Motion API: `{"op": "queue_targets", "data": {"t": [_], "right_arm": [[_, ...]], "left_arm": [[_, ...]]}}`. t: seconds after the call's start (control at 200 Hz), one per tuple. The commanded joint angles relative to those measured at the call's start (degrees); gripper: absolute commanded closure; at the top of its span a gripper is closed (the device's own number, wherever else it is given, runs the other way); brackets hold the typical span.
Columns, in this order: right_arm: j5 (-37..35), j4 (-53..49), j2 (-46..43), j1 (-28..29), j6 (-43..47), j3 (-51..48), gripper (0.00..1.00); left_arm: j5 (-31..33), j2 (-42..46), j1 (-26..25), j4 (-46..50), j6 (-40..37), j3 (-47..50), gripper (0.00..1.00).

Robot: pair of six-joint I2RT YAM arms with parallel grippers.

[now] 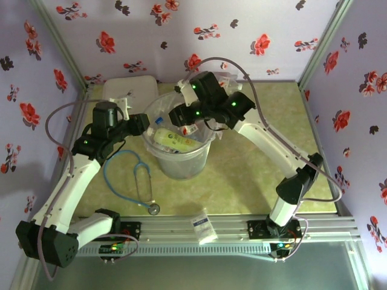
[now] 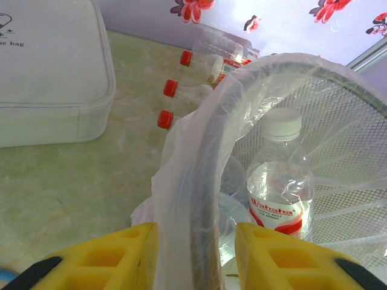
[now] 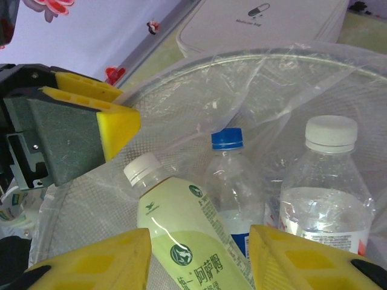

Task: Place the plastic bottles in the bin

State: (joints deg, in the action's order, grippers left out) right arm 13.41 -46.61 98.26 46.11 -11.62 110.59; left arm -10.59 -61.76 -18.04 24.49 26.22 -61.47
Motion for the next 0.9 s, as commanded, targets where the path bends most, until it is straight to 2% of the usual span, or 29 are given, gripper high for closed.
{"op": "queue_targets", "data": {"t": [0.0, 0.285, 0.42, 0.5, 0.605, 0.765, 0.895], "right_arm": [[-2.4, 0.8, -0.9, -1.9, -1.4, 1.7, 0.53], [-5.5, 7.6, -7.6, -12.2, -7.5, -6.4, 0.47], [-9.3, 8.0, -9.7, -16.7, -8.9, -11.6, 0.36], [-9.5, 10.2, -11.3, -20.3, -10.9, -16.3, 0.27], [-7.3, 13.4, -12.0, -25.7, -11.6, -22.2, 0.22], [-0.8, 14.2, -4.2, -32.5, -2.1, -23.7, 0.17], [3.5, 10.0, 5.6, -32.6, 6.1, -17.9, 0.15]], "left_arm": [[0.2, 1.1, 0.2, 1.4, -1.1, -1.1, 0.62], [0.3, 1.3, 0.3, 1.6, -1.9, -0.8, 0.62], [0.2, 1.1, 0.2, 2.0, -2.3, -1.3, 0.62], [0.3, 0.9, 0.2, 2.3, -2.5, -1.7, 0.62], [0.3, 0.7, 0.2, 2.7, -2.5, -2.2, 0.62], [0.2, 0.2, 0.3, 3.2, -2.5, -3.1, 0.64], [0.2, 0.1, 0.3, 3.5, -2.4, -3.6, 0.68]]}}
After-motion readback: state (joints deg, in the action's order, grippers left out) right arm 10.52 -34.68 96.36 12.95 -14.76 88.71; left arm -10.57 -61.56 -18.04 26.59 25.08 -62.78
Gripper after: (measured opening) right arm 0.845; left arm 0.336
